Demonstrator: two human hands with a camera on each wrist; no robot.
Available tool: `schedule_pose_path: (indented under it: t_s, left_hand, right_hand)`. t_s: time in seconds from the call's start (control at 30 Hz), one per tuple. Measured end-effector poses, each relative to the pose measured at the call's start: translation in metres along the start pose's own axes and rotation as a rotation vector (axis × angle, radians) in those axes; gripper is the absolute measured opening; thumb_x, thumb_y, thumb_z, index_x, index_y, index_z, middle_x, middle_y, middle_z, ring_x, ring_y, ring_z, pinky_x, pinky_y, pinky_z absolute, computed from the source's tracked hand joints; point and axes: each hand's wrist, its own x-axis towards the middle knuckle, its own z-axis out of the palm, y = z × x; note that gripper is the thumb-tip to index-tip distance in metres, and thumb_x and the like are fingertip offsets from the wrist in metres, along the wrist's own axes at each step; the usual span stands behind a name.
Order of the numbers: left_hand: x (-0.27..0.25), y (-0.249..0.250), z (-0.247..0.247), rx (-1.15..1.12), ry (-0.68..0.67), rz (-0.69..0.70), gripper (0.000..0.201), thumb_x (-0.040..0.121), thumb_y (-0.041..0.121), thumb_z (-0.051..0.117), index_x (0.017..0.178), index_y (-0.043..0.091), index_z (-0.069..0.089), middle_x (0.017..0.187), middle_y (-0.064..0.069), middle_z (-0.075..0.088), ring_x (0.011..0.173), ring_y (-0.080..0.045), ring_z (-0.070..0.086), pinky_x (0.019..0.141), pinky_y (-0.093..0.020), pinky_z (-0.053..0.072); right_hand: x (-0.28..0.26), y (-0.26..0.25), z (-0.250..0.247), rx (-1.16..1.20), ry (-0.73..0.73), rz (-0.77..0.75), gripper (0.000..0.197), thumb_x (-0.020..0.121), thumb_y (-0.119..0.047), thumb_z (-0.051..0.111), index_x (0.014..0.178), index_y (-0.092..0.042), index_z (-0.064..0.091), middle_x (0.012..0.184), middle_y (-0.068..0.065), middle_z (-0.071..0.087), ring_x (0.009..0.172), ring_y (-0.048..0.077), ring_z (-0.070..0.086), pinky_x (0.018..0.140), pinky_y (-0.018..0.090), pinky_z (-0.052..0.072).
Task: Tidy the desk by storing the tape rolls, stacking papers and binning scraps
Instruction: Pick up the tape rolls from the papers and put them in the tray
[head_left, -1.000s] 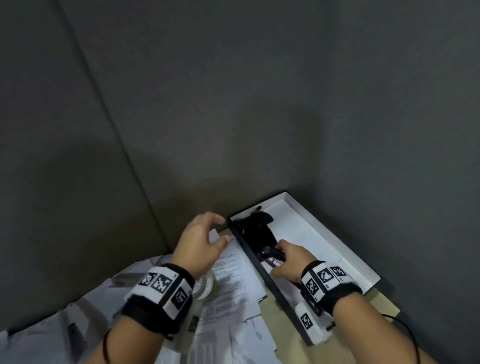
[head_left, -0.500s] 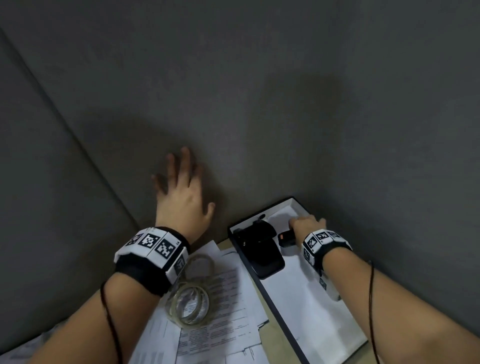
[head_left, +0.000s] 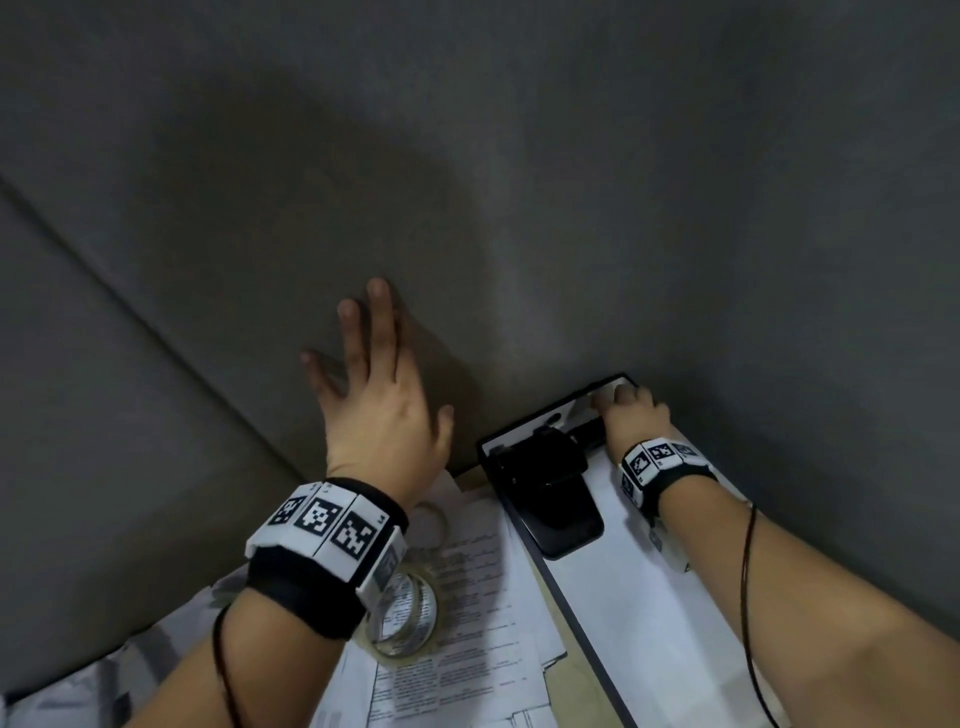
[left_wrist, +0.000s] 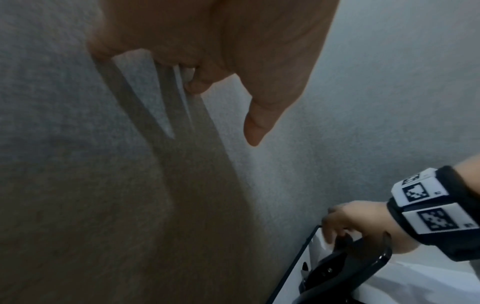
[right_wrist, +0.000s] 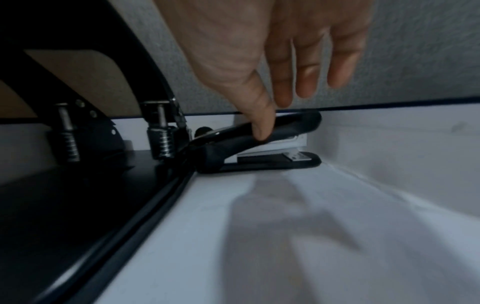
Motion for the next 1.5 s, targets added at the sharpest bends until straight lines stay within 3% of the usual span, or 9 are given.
schedule_pose_path:
  t_s: [0.1,0.27,0.5,0.67,0.8,0.93,1.07,1.27,1.5]
  left_hand:
    - [-0.001,-0.005,0.007,-0.036,0.021,0.023,0.093,0.076,0.041,0.067,0.149,0.011,0.019,0.159,-0.007,-0.012,0.144,-0.028,-0.013,0.107,-0.067,0.002]
    - [0.001,-0.008,0.015,-0.056,0.033,0.031,0.09,0.073,0.038,0.07,0.148,0.016,0.025,0.159,-0.008,-0.01,0.144,-0.031,-0.012,0.106,-0.069,0.001]
    - [0.0,-0.01,0.012,-0.062,0.028,0.037,0.091,0.073,0.038,0.07,0.149,0.018,0.024,0.159,-0.005,-0.011,0.145,-0.029,-0.012,0.107,-0.067,0.002]
    - [-0.006,-0.02,0.007,-0.087,0.006,0.075,0.088,0.078,0.038,0.066,0.15,0.018,0.02,0.159,0.001,-0.013,0.141,-0.016,-0.021,0.11,-0.058,-0.005]
    - [-0.02,-0.032,0.005,-0.118,-0.053,0.079,0.086,0.081,0.039,0.062,0.151,0.018,0.016,0.158,0.002,-0.014,0.142,-0.016,-0.02,0.112,-0.057,-0.004]
    - [-0.049,-0.052,0.007,-0.154,-0.121,0.013,0.081,0.084,0.043,0.057,0.15,0.021,0.015,0.16,-0.001,0.004,0.147,-0.022,0.002,0.116,-0.056,0.005]
    - [-0.09,-0.08,0.008,-0.236,-0.239,-0.126,0.068,0.087,0.046,0.051,0.147,0.028,0.025,0.151,0.002,0.034,0.138,-0.02,0.03,0.112,-0.053,0.022]
    - [-0.163,-0.132,0.016,-0.306,-0.321,-0.289,0.035,0.086,0.037,0.051,0.119,0.027,0.059,0.118,-0.004,0.063,0.109,-0.028,0.059,0.095,-0.04,0.045]
    - [-0.232,-0.202,0.019,-0.271,-0.49,-0.465,0.028,0.091,0.028,0.05,0.113,0.013,0.06,0.114,-0.009,0.062,0.104,-0.028,0.06,0.083,-0.033,0.049]
  right_hand:
    - [-0.012,-0.001,0.012,0.13,-0.057,0.078,0.055,0.085,-0.003,0.05,0.137,-0.014,0.035,0.132,0.016,0.046,0.114,0.035,0.053,0.087,0.041,0.047]
    - [-0.016,-0.003,0.027,0.207,-0.209,0.074,0.042,0.084,-0.003,0.055,0.124,-0.011,0.048,0.121,0.014,0.055,0.111,0.031,0.055,0.088,0.036,0.05]
    - [-0.002,-0.002,0.028,0.275,-0.251,0.092,0.055,0.086,-0.003,0.047,0.139,-0.018,0.038,0.133,0.021,0.044,0.108,0.032,0.059,0.087,0.035,0.048]
    - [-0.004,0.004,0.031,0.319,-0.193,0.091,0.059,0.085,-0.002,0.042,0.141,-0.021,0.035,0.126,0.021,0.051,0.102,0.033,0.061,0.082,0.034,0.05]
    - [-0.028,-0.005,0.021,0.37,-0.126,0.119,0.037,0.089,-0.009,0.049,0.125,-0.015,0.051,0.111,0.017,0.063,0.1,0.032,0.061,0.076,0.031,0.048]
    - [-0.068,-0.022,0.01,0.44,-0.085,0.192,0.014,0.088,-0.023,0.058,0.091,-0.01,0.061,0.097,0.015,0.066,0.087,0.03,0.06,0.066,0.027,0.041]
    - [-0.111,-0.05,0.0,0.549,-0.051,0.226,0.028,0.086,-0.029,0.063,0.064,-0.017,0.05,0.078,0.009,0.061,0.075,0.026,0.057,0.064,0.024,0.039]
    - [-0.162,-0.119,-0.016,0.566,-0.058,0.112,0.026,0.087,-0.034,0.062,0.068,-0.021,0.05,0.08,0.008,0.062,0.081,0.027,0.059,0.067,0.027,0.042]
    - [-0.207,-0.225,-0.011,0.554,-0.123,-0.086,0.019,0.086,-0.024,0.056,0.068,-0.017,0.053,0.076,0.009,0.062,0.077,0.03,0.059,0.067,0.031,0.049]
